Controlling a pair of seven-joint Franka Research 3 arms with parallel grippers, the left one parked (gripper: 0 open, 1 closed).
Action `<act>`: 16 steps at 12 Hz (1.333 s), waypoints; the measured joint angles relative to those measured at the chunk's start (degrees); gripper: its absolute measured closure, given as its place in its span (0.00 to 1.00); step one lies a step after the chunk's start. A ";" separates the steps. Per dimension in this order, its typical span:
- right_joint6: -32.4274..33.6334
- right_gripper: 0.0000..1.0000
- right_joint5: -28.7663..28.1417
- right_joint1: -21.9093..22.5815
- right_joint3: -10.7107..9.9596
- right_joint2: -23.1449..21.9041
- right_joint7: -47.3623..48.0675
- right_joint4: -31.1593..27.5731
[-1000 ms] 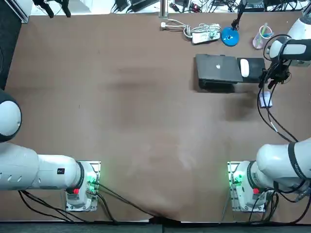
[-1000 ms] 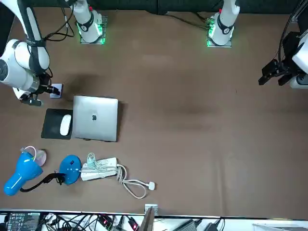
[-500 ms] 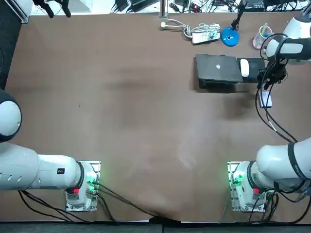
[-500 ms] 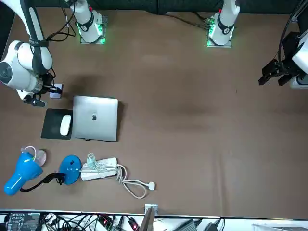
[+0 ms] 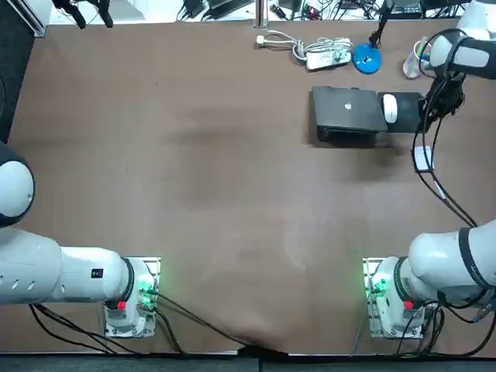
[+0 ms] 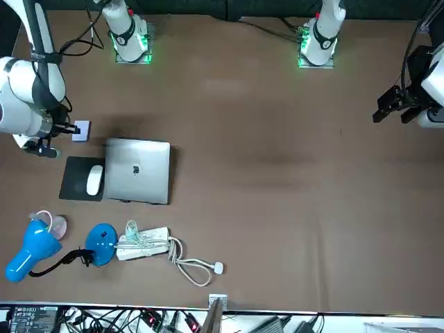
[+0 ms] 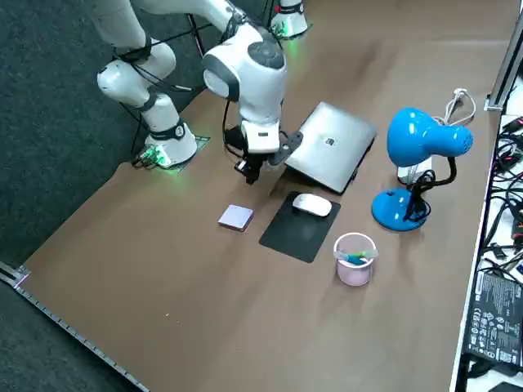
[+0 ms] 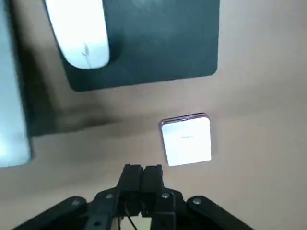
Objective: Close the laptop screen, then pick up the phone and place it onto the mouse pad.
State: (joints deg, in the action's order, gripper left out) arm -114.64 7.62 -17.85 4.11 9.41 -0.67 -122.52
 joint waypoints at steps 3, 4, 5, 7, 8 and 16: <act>3.88 0.98 0.00 3.16 0.07 -0.70 3.90 3.55; 5.72 0.98 0.00 4.40 0.12 -0.90 5.33 5.04; 7.40 0.98 -0.01 5.56 0.16 -1.04 6.41 6.58; 10.04 0.98 -0.06 7.73 0.23 -1.18 8.27 9.36; 10.69 0.98 -0.34 8.77 0.25 -1.18 9.32 10.29; 18.23 0.62 -8.70 13.28 -0.09 -1.54 12.13 21.59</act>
State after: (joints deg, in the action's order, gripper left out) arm -96.42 -1.07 -4.58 4.02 7.87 11.46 -100.93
